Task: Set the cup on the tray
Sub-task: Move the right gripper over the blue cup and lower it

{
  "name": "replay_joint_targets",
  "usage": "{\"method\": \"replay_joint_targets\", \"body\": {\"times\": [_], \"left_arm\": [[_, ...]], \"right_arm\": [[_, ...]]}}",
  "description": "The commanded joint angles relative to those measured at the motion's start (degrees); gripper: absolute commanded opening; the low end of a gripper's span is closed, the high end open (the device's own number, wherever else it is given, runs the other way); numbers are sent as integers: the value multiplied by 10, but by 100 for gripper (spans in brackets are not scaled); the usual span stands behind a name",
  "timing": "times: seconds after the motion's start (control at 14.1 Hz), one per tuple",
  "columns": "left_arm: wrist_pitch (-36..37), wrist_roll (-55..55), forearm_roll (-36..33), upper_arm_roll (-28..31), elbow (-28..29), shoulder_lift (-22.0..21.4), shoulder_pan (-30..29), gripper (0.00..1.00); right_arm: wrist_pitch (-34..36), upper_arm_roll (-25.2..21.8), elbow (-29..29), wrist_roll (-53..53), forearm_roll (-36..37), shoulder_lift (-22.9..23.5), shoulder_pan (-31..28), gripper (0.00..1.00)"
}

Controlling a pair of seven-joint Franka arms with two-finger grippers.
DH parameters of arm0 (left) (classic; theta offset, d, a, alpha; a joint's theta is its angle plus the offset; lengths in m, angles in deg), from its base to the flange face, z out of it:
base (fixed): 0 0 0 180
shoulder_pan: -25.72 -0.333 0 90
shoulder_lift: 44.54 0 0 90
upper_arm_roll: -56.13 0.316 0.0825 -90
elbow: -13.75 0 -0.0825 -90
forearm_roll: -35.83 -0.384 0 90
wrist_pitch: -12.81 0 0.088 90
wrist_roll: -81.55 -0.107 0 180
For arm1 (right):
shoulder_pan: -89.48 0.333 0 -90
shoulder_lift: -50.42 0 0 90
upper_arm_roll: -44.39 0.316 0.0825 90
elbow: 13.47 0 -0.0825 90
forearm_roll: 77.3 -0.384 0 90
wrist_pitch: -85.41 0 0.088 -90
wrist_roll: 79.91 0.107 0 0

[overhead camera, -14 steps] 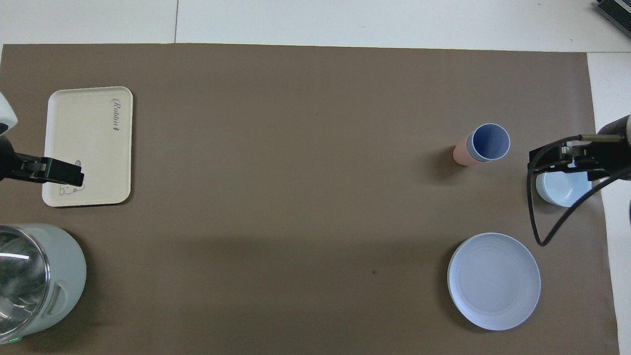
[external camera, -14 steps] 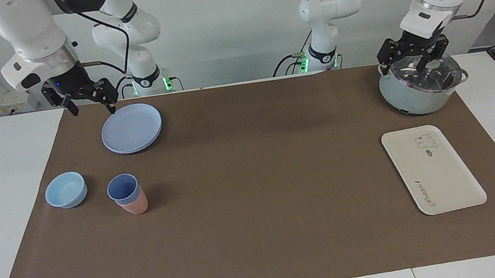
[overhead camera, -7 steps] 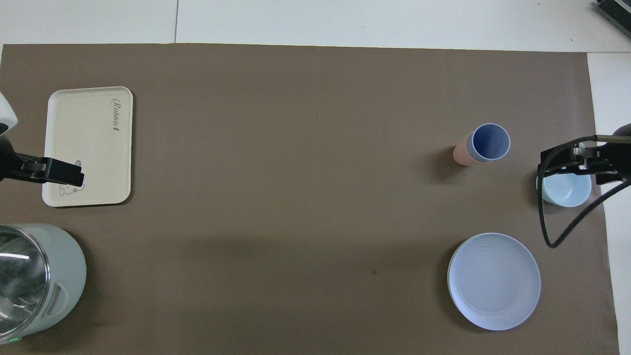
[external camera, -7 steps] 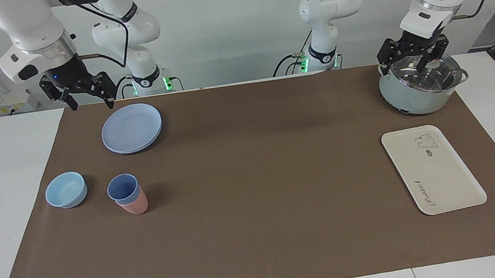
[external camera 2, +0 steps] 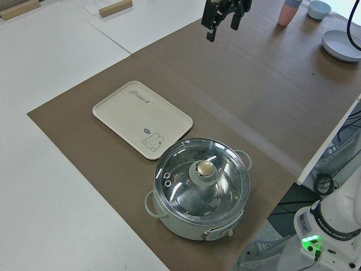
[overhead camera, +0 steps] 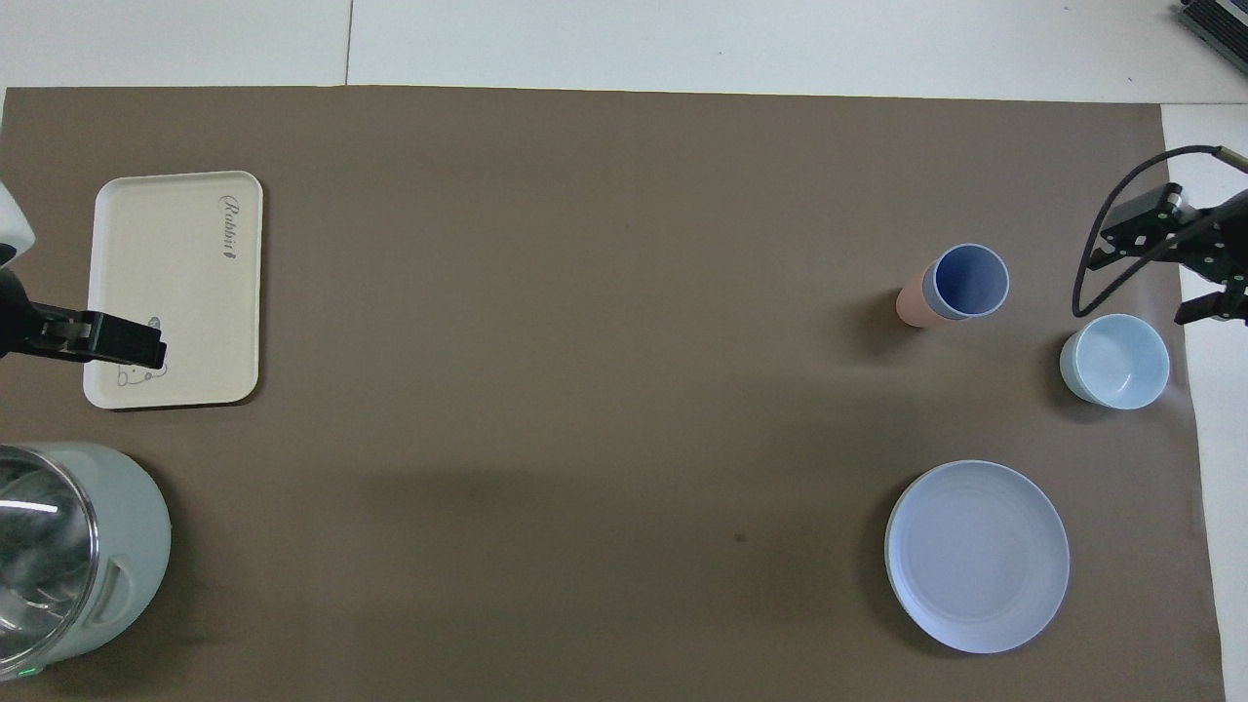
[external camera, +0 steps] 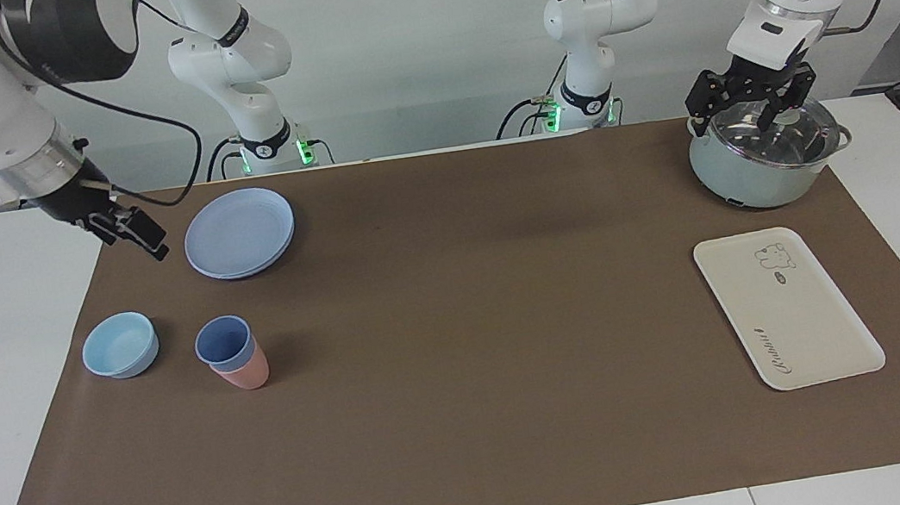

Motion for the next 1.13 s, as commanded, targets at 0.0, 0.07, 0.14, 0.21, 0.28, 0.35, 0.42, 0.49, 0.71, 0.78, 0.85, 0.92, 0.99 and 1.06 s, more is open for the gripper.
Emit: {"method": "replay_joint_targets", "body": {"times": [0.0,0.07,0.14,0.21,0.28,0.35,0.42,0.49,0.71,0.78,0.85,0.92,0.99,1.06], "left_arm": [[0,5,8,-1,10,-11,-4,100],[-7,5,8,0,6,-9,-4,100],[-22,7,8,0,6,-8,-5,100],[-27,5,14,0,8,-8,-11,100],[-35,4,25,0,5,-7,-17,100],[-28,4,27,-1,-5,-3,-16,100],[-12,3,22,-1,-16,-1,-15,100],[4,2,15,-1,-19,0,-16,100],[9,0,18,-1,-20,-1,-17,100],[2,5,18,-1,-6,-6,-16,100],[5,3,17,-1,2,-8,-12,100],[11,4,18,-1,2,-9,-12,100],[9,4,18,-1,2,-8,-14,100],[9,4,17,-1,2,-8,-17,100]], "right_arm": [[3,4,111,38,-39,112,-31,94],[-9,4,113,58,-42,127,-35,94],[-17,5,113,82,-50,144,-41,94],[-32,4,113,100,-63,156,-44,94],[-50,4,111,118,-73,167,-51,94],[-66,4,110,141,-89,176,-54,94],[-73,4,107,160,-117,186,-60,94],[-74,4,106,170,-132,195,-61,94],[-79,4,106,179,-193,249,-77,94],[-89,4,102,180,-199,254,-71,94],[-95,6,92,179,-205,258,-72,95],[-99,5,76,179,-232,260,-73,95],[-106,5,57,180,-249,261,-72,95],[-116,6,27,180,-253,258,-68,95]]}}
